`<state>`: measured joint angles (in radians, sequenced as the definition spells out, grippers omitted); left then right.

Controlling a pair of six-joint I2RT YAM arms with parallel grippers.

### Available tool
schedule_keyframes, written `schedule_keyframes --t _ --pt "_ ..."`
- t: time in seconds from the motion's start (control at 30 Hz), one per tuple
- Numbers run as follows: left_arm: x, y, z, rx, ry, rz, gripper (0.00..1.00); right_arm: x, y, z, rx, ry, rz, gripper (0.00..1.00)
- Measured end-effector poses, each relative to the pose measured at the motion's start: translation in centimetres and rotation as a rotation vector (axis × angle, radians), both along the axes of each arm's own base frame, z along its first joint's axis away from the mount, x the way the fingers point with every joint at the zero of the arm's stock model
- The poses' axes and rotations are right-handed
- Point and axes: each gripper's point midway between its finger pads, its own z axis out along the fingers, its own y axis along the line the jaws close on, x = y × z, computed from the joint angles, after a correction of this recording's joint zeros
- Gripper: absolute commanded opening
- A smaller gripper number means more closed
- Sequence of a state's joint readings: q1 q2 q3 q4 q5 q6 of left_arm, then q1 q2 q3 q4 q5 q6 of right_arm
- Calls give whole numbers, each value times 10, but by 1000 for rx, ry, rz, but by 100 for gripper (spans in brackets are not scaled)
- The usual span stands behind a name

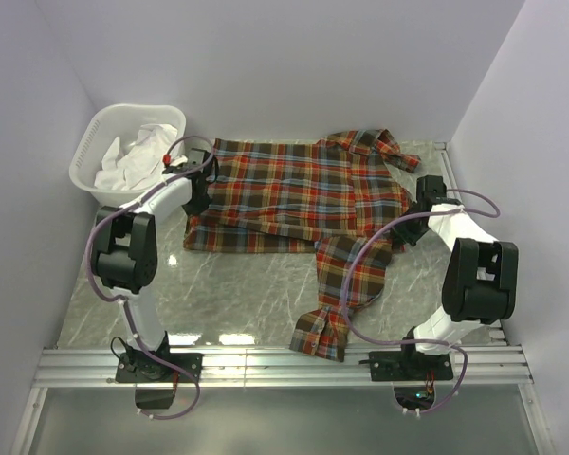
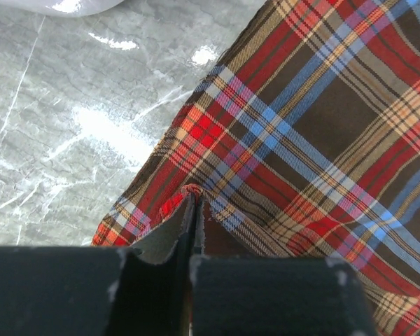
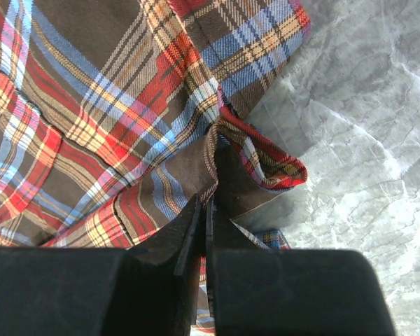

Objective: Fold and stack the long sleeve shirts
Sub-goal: Fold the shirt

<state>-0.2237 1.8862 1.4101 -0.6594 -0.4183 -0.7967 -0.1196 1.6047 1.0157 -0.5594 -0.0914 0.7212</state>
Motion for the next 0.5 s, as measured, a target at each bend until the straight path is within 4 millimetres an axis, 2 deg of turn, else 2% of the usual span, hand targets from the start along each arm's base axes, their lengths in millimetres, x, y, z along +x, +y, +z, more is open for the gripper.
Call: schedule_keyframes --t 0.1,0.2,0.23,0.33,0.37,0.4,0.5 --pt "0 1 -4 8 8 3 9 1 0 -1 1 0 -2 17" --pt "0 2 -6 13 14 3 14 2 -1 -1 -5 -4 -3 39" --pt "-1 3 -6 17 17 3 15 1 -2 0 -10 -5 0 53" --pt "1 3 -2 22 5 0 25 2 -4 5 -35 -20 7 71" --pt "1 3 0 23 0 -1 27 2 -5 10 -49 -32 11 74" --pt "2 4 5 22 -11 -1 60 2 -6 15 -66 -45 14 75" --pt "4 3 28 14 -63 -11 78 7 -4 45 -130 -122 40 77"
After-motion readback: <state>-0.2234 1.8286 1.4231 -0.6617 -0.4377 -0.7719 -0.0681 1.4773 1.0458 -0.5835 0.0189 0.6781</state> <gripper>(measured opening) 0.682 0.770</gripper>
